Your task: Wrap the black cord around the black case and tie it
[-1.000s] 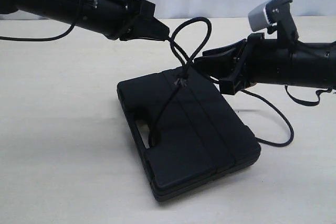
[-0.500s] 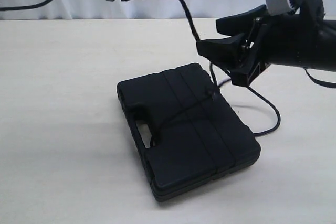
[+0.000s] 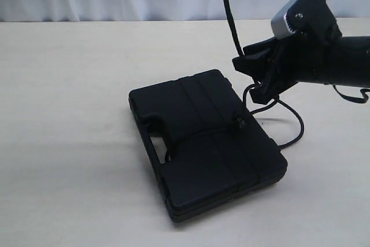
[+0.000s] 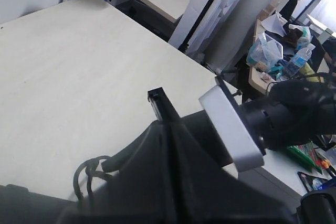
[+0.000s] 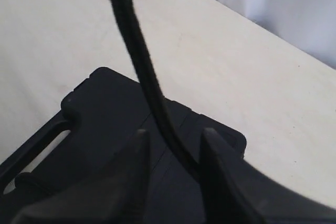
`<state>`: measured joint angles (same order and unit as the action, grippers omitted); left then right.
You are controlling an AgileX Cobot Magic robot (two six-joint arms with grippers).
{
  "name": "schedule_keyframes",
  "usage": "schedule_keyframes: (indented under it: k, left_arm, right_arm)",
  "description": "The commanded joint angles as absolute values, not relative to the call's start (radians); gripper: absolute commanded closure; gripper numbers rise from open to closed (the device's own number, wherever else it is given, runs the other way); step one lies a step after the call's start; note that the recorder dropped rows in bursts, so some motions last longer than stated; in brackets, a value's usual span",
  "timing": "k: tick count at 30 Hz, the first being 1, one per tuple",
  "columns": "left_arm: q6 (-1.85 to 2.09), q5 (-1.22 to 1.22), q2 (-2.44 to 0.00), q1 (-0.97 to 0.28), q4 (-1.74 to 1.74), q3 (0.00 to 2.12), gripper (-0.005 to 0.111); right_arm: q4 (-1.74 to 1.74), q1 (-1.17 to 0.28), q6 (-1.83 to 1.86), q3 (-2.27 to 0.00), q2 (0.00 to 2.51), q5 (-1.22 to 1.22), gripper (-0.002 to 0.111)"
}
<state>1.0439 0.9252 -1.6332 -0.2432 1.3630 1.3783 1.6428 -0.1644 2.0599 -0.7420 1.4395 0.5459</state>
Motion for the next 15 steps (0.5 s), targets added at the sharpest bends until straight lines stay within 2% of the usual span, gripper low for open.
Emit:
schedule_keyframes:
  k: [1, 3, 4, 5, 15]
  left_arm:
    - [1.045, 0.934, -1.623, -0.246, 1.370, 1.386, 0.107]
    - [1.045, 0.937, -1.623, -0.246, 1.370, 1.386, 0.107]
    - [1.045, 0.940, -1.623, -0.246, 1.370, 1.386, 0.107]
    - [1.045, 0.948, -1.623, -0.246, 1.370, 1.386, 0.107]
    - [1.045, 0.959, -1.623, -0.246, 1.368, 1.386, 0.107]
  right_arm:
    - [1.632, -0.166, 2.086, -0.744, 1.479, 0.543, 0.078]
    - [1.632, -0.166, 2.086, -0.744, 1.492, 0.500, 0.085]
    - [1.632, -0.166, 2.086, -0.744, 1.494, 0.480, 0.100]
    - [1.634, -0.166, 2.083, -0.744, 1.497, 0.478, 0.104]
    - [1.635, -0.166, 2.056, -0.744, 1.492, 0.504, 0.104]
